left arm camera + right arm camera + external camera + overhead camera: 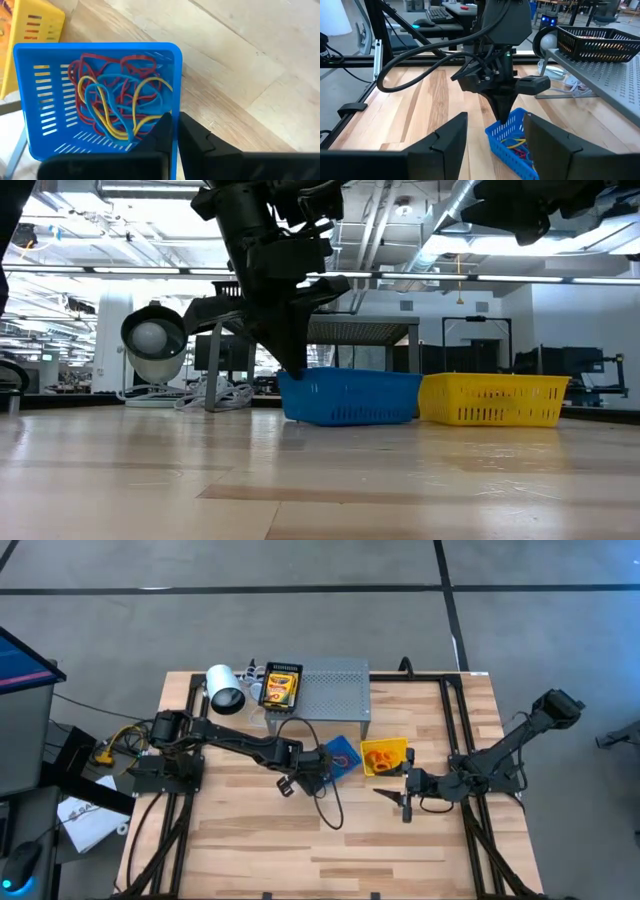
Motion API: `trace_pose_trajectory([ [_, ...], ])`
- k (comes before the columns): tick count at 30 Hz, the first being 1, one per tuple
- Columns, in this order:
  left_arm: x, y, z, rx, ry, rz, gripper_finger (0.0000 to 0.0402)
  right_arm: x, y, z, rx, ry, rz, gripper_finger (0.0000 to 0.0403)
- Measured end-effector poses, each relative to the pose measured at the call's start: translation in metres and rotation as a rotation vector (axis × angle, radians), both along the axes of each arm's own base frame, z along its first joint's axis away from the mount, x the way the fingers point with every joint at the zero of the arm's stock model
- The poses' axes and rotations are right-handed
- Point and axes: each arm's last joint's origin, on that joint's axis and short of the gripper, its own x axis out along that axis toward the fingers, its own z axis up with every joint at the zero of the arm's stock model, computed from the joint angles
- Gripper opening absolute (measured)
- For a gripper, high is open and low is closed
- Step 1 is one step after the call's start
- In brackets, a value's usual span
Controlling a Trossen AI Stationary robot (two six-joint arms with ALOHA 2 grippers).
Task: Pick & Place Office Desk Supplies
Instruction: Put the blue bin on the shelf
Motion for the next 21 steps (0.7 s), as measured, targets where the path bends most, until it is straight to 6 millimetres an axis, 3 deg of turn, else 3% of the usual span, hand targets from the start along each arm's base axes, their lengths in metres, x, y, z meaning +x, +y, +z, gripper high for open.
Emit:
trace_pose_trajectory([
  [21, -0.006, -0.041, 0.000, -0.091, -0.015, 0.100, 0.0006, 0.002, -0.004, 0.000, 0.006, -0.001, -0.022, 0.0188],
])
